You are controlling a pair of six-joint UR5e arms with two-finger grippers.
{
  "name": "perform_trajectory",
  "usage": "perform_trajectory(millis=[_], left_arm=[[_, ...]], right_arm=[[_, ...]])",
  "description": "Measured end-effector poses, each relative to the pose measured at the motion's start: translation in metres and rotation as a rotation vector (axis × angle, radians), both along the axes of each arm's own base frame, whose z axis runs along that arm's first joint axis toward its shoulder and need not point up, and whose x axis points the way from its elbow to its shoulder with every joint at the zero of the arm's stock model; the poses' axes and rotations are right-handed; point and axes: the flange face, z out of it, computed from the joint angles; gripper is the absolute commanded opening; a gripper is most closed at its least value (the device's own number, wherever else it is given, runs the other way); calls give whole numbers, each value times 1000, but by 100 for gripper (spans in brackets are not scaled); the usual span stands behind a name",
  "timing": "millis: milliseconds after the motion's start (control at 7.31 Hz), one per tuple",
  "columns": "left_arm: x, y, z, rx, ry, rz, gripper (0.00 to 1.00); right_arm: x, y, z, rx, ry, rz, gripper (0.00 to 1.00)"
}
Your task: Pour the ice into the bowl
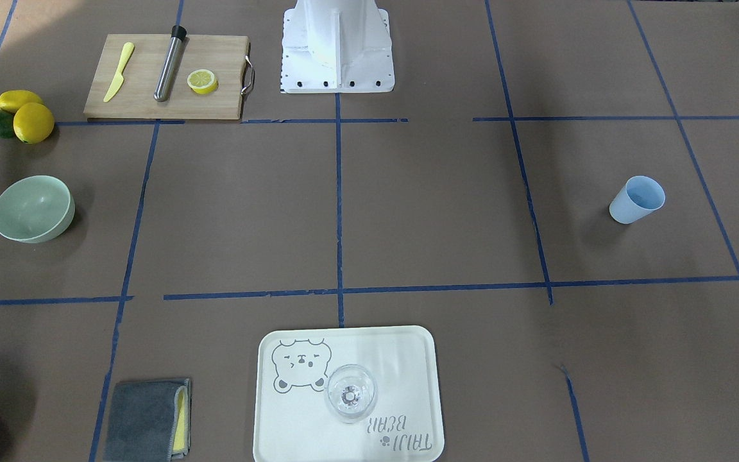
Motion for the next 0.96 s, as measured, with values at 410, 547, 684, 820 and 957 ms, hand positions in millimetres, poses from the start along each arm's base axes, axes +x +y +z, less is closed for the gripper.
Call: perform_trajectory(millis=[410,547,684,820,957], left_arm=[[0,0,0,2,2,1,100],[0,0,-1,3,3,1,100],[0,0,-1,5,3,2,100],[0,0,-3,8,3,2,100],[0,-1,-4,13,3,1,100]], right_arm=[[-35,11,54,-93,30,64,100],[-54,14,74,-109,19,86,98],[-74,20,90,-122,14,97,91],[-89,25,102,-130,20,94,65],[-96,28,108,-132,25,90,5]])
